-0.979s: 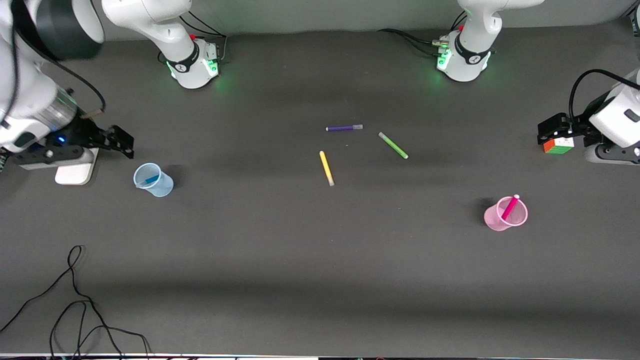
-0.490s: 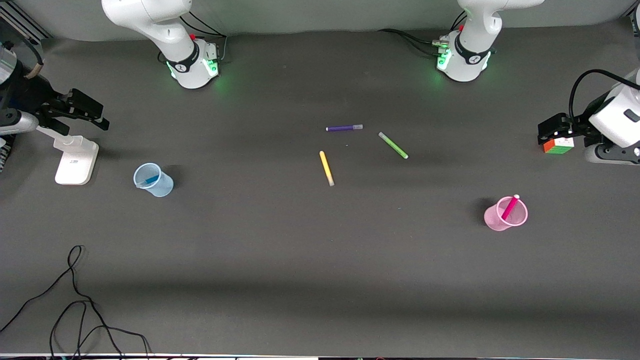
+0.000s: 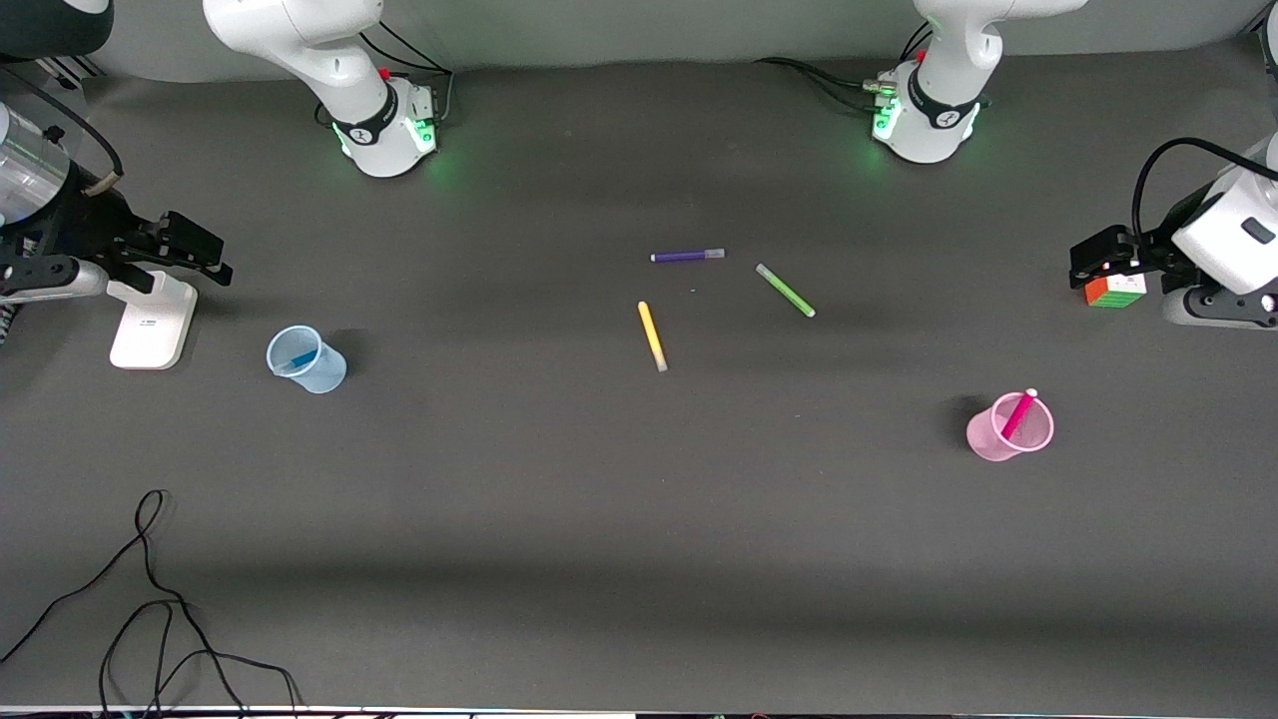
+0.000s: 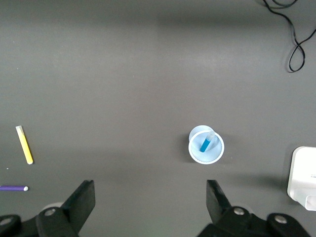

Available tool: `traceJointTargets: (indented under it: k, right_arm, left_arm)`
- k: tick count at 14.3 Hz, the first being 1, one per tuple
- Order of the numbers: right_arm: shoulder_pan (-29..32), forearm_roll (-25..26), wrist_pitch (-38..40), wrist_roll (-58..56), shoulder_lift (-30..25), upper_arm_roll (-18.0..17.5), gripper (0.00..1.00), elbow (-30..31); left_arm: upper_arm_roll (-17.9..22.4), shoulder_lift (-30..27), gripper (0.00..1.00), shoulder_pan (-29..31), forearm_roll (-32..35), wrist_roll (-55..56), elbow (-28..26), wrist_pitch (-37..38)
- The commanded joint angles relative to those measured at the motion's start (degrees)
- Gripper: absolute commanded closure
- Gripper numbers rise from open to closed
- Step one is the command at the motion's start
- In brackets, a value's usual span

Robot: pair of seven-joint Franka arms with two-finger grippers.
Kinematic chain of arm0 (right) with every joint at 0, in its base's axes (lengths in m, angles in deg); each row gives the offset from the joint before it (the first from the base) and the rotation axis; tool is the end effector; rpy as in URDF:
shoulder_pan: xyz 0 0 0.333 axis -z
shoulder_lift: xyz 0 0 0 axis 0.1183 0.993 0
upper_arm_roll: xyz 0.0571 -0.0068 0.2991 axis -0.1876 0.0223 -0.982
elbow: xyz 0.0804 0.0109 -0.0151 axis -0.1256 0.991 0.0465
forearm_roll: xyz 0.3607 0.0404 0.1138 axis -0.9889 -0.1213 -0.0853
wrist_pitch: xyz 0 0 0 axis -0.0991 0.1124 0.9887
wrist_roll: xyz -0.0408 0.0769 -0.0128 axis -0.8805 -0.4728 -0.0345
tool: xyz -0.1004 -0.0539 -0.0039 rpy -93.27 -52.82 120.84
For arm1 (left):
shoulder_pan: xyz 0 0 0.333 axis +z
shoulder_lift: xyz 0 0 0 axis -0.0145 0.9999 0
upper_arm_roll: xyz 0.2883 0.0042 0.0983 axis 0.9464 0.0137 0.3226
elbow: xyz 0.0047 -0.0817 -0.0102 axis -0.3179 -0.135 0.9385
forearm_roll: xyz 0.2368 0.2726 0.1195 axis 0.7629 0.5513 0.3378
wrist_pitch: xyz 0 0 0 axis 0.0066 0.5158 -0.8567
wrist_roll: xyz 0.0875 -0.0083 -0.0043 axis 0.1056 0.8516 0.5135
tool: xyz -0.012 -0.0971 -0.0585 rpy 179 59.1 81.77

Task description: Place pink and blue markers in matching cups

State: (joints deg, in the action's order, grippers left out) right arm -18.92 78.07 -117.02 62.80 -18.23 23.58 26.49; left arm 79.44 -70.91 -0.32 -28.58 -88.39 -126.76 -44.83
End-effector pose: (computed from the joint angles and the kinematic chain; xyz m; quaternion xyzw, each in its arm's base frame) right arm 0.5104 0.0244 0.5923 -0.9994 -0.0100 -0.0149 0.0296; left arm 0.5361 -0.0234 0.5716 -0.9980 0.0420 0.0482 0.0025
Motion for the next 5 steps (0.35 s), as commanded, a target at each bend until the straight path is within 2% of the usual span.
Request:
traceJointTargets:
  k: [1, 5]
  right_arm:
    - [-0.2, 0.8, 0.0, 1.0, 0.2, -0.3, 0.0, -0.9]
    - [-0.1, 0.7, 0.1, 1.3, 1.3, -0.2, 0.0, -1.1]
  left_arm:
    - [0.4, 0.1, 0.0, -0.7, -0.5, 1.0, 0.8, 0.2]
    - [0.4, 0.3, 0.0, -0.8, 0.0, 0.9, 1.0, 0.2]
